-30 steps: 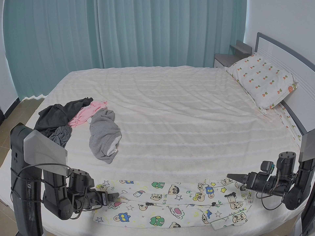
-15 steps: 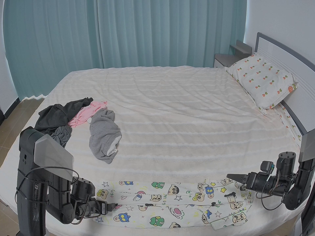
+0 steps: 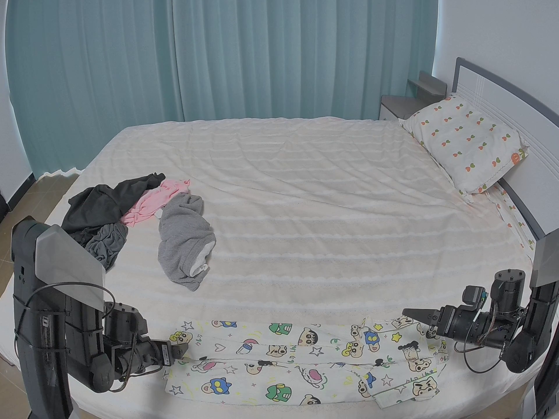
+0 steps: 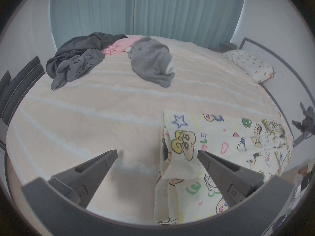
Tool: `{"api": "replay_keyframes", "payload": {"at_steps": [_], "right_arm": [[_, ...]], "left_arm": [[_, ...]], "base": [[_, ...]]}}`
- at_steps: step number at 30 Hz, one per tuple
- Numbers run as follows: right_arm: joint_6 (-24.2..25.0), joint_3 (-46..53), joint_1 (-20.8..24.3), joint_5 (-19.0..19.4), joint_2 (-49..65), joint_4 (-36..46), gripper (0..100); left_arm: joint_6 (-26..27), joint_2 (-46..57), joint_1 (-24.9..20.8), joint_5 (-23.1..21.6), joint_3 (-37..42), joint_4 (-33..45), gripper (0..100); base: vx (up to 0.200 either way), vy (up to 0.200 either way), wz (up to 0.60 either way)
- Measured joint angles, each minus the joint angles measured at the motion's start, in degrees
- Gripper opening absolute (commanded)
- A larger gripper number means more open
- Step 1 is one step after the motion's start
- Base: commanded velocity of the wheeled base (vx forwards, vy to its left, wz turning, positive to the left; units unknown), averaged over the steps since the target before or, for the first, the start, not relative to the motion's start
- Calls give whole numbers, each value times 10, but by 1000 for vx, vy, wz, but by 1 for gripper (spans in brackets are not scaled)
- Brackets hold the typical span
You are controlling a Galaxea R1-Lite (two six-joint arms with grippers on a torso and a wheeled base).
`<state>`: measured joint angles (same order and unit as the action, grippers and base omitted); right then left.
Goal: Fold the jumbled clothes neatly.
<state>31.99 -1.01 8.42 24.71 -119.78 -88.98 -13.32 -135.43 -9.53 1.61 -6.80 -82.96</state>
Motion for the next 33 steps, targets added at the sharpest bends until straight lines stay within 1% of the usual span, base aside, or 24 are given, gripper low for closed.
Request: {"api": "replay_keyframes", "payload": {"at_steps": [2, 4, 8, 13, 16, 18, 21, 24, 30, 33], "right_arm": [[0, 0, 0, 0, 0, 0, 100], [0, 0, 0, 0, 0, 0, 100], [0, 0, 0, 0, 0, 0, 100], [0, 0, 0, 0, 0, 0, 100], [0, 0, 0, 0, 0, 0, 100], [0, 0, 0, 0, -1, 0, 100], [-1, 0, 0, 0, -3, 0, 100], [-2, 0, 0, 0, -5, 0, 100], [-3, 0, 1, 0, -6, 0, 100], [-3, 0, 1, -1, -7, 0, 100]], "left_arm": [[-8, 8, 4, -15, 0, -1, 100], [-30, 18, 7, -29, -3, -1, 100], [-49, 28, 6, -36, -34, 3, 100], [-52, 12, -5, -33, -64, 24, 100], [-43, -2, -13, -31, -78, 63, 100], [-25, -12, -20, -30, -86, 82, 100], [15, -27, -28, -28, -94, 90, 100], [34, -37, -30, -21, -98, 92, 100], [39, -47, -43, -14, -106, 99, 100], [38, -49, -52, -12, -117, 129, 100]], "base": [[0, 0, 0], [0, 0, 0], [0, 0, 0], [0, 0, 0], [0, 0, 0], [0, 0, 0], [0, 0, 0], [0, 0, 0], [0, 0, 0], [0, 0, 0]]}}
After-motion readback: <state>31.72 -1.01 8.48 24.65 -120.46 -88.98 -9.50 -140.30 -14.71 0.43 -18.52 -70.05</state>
